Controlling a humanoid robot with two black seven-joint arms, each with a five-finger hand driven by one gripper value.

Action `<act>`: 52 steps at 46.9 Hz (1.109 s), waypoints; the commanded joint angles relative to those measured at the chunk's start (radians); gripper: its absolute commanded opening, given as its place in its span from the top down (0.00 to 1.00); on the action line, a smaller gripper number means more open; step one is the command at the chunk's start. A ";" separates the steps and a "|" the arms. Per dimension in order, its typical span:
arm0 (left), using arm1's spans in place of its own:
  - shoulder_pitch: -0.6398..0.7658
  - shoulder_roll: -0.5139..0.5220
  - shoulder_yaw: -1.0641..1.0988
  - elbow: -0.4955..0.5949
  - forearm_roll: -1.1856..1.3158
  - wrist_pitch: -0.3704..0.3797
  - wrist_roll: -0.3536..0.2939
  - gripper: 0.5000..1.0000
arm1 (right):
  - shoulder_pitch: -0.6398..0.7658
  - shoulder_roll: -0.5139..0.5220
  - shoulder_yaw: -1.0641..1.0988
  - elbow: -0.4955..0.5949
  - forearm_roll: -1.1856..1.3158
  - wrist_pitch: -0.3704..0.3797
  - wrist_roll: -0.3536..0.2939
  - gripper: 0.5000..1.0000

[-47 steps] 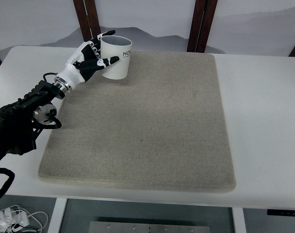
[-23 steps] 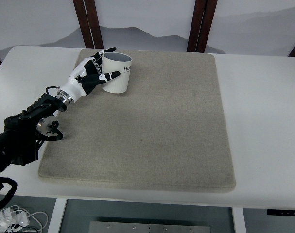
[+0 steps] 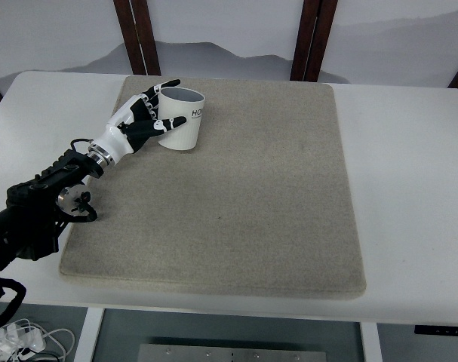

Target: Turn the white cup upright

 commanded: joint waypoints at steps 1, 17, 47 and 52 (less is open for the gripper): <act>0.000 0.000 0.002 0.000 0.000 -0.001 0.000 0.09 | 0.000 0.000 0.000 0.000 0.000 0.000 -0.001 0.10; -0.002 0.008 0.004 -0.006 0.001 -0.006 0.000 0.01 | 0.000 0.000 -0.001 0.000 0.000 0.000 -0.001 0.10; -0.106 0.104 -0.017 -0.005 -0.015 -0.078 0.000 0.01 | 0.000 0.000 -0.001 0.000 0.000 0.000 -0.001 0.10; -0.126 0.104 -0.019 0.000 -0.043 -0.076 0.000 0.01 | 0.000 0.000 -0.001 0.000 0.000 0.000 0.000 0.10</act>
